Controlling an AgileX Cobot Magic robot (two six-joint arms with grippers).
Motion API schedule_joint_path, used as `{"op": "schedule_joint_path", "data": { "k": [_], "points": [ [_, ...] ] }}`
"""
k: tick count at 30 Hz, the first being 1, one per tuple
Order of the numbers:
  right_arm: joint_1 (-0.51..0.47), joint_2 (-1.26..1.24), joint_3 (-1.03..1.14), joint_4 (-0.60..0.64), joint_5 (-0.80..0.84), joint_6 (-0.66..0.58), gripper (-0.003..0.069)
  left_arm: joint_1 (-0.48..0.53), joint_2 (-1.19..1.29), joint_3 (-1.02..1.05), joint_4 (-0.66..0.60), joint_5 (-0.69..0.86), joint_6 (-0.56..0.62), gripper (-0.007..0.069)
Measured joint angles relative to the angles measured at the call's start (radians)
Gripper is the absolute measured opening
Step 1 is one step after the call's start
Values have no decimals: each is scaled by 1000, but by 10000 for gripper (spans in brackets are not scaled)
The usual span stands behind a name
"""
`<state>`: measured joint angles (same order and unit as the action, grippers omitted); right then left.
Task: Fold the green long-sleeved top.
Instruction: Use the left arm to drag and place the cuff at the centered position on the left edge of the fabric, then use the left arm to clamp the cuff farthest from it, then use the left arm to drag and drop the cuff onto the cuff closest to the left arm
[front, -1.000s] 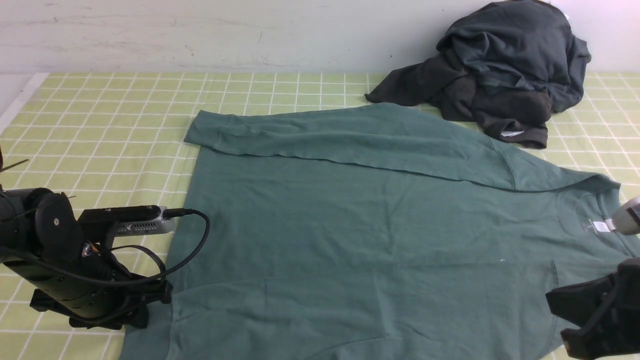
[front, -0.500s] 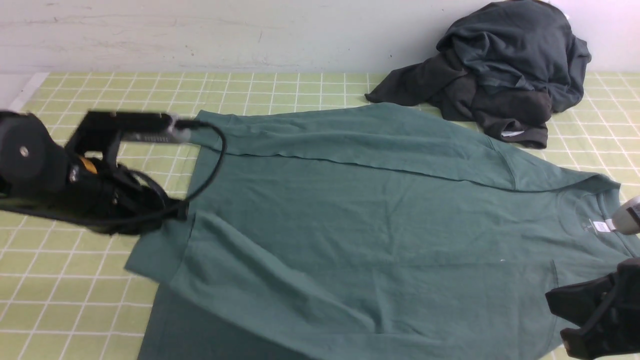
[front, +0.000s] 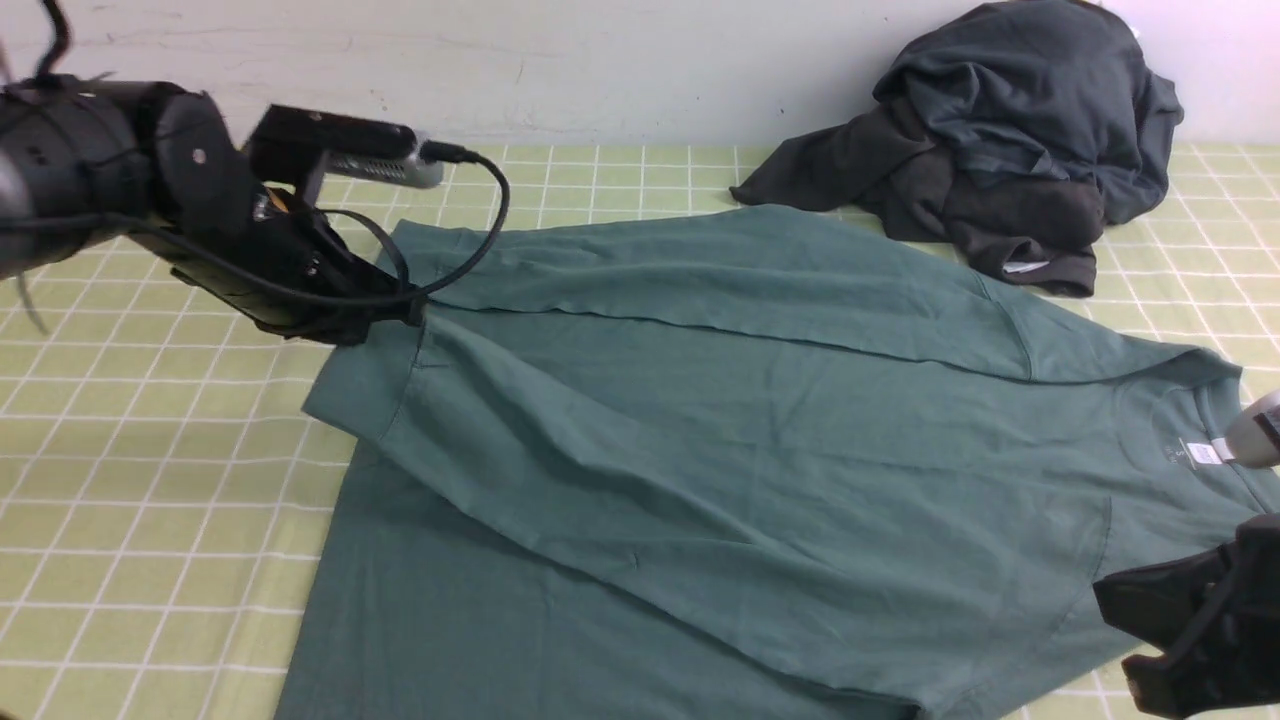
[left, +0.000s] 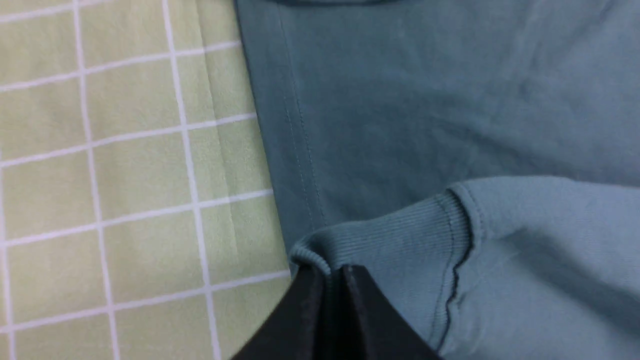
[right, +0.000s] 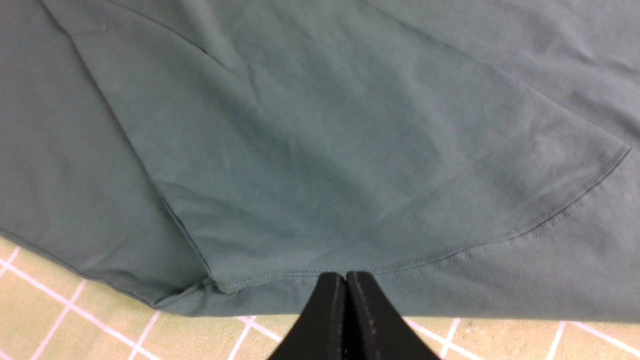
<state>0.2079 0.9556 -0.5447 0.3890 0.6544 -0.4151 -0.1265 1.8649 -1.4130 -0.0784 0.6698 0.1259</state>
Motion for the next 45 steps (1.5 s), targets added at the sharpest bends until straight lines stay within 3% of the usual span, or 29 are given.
{"op": "schedule_joint_path", "data": {
  "k": [6,10,16,19,22,27,34,36,40,45],
  "points": [
    [0,0,0,0,-3,0,-8,46,238,-346,5,169,-62,183],
    [0,0,0,-8,-14,0,-8,82,392,-578,8,186,-138,303],
    [0,0,0,-50,-43,-1,-8,97,601,-810,7,123,-164,356],
    [0,0,0,-68,-63,-1,-8,97,671,-860,4,76,-158,343],
    [0,0,0,-77,-82,-1,-8,97,699,-884,-19,63,-141,265],
    [0,0,0,-79,-94,-1,-8,95,685,-924,-76,176,-28,43],
    [0,0,0,-79,-96,-1,-8,57,488,-1059,-78,529,37,6],
    [0,0,0,-79,-96,-1,-8,45,438,-1044,-67,541,29,6],
    [0,0,0,-78,-90,-1,-8,0,202,-792,-2,561,-24,6],
    [1,-1,0,-74,-73,-1,-8,-27,-15,-336,18,562,-61,6]
  ]
}}
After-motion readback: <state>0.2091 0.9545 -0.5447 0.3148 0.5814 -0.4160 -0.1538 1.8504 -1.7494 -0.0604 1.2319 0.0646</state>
